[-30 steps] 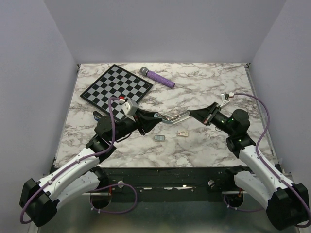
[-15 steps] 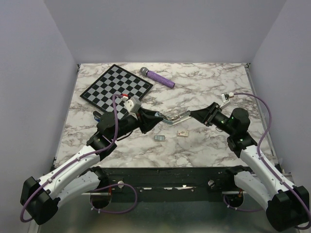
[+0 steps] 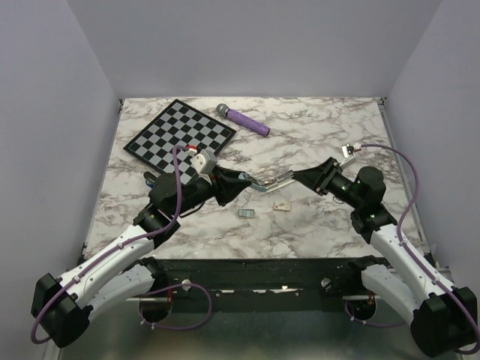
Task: Load the staples into the stapler
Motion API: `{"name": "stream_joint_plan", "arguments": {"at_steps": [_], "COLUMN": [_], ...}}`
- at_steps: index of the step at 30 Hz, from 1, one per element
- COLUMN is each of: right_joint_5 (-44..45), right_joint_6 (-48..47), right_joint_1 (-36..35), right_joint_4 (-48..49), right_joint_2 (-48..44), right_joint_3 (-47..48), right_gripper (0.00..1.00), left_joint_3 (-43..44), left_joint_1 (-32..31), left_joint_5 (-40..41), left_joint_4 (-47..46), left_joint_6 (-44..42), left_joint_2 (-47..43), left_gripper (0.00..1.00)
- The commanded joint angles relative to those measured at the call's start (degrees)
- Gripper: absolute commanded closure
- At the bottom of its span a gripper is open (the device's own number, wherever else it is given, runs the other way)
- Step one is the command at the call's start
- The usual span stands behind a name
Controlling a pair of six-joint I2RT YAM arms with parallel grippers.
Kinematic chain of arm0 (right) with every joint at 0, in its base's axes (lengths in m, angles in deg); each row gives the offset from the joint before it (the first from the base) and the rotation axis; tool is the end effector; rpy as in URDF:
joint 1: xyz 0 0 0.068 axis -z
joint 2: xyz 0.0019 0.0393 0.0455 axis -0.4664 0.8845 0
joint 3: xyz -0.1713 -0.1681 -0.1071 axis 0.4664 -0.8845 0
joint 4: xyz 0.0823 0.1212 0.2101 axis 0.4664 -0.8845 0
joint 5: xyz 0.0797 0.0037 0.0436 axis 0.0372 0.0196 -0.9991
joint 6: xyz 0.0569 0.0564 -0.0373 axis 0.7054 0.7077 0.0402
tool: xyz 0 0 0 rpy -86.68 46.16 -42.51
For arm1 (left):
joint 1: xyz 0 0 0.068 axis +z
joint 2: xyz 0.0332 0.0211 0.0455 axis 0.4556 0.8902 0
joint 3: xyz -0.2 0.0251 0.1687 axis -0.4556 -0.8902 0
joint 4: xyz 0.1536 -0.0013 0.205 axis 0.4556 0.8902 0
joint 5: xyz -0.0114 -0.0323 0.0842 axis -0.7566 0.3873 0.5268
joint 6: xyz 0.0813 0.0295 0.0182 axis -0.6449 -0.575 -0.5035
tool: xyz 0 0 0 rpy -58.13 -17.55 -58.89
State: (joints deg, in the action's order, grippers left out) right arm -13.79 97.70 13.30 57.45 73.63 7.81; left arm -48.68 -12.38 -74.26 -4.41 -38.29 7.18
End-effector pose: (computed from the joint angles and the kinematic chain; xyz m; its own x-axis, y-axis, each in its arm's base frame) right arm 0.2199 0.0988 0.2574 -0.6383 0.5563 -0.5321 -0.3300 0.4268 0.8420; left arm 0.1725 -0.1779 0.3233 -0.2060 -0.2394 -0.9488 0.8447 0.4460 -0.2959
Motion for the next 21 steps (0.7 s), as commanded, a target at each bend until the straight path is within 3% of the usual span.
{"name": "stream_joint_plan", "arguments": {"at_steps": [1, 6, 10, 12, 13, 17, 21], "right_joint_5": [-3.3, -3.8, -7.4, -8.7, -8.9, -7.6, -3.8], "right_joint_6": [2.5, 5.7, 9.0, 13.0, 14.0, 15.9, 16.8], "right_joint_1": [0.6, 0.6, 0.5, 0.6, 0.6, 0.8, 1.0], "right_joint_4": [2.6, 5.6, 11.4, 16.4, 18.2, 20.2, 20.5], "right_joint_2": [0.6, 4.1, 8.5, 9.8, 10.1, 10.4, 8.3], "right_joint_3": [0.8, -0.8, -2.9, -4.7, -5.2, -6.1, -8.4], "right_gripper": [0.41, 0.42, 0.76, 0.85, 0.98, 0.99, 0.99], "left_joint_3": [-1.7, -5.0, -5.1, -5.3, -5.8, -9.8, -13.2], "left_joint_1": [2.0, 2.0, 2.0, 2.0, 2.0, 2.0, 2.0], "left_joint_5": [10.1, 7.7, 7.5, 9.2, 9.8, 12.3, 19.8], "left_joint_4": [-4.8, -13.7, -13.6, -11.9, -11.8, -12.4, -12.1], "left_joint_6": [-0.7, 3.2, 3.1, 2.5, 2.5, 3.8, 4.5], "left_joint_2": [-0.1, 1.5, 2.6, 2.8, 2.7, 0.1, -5.1], "left_gripper": [1.0, 1.0, 1.0, 1.0, 1.0, 1.0, 1.0]}}
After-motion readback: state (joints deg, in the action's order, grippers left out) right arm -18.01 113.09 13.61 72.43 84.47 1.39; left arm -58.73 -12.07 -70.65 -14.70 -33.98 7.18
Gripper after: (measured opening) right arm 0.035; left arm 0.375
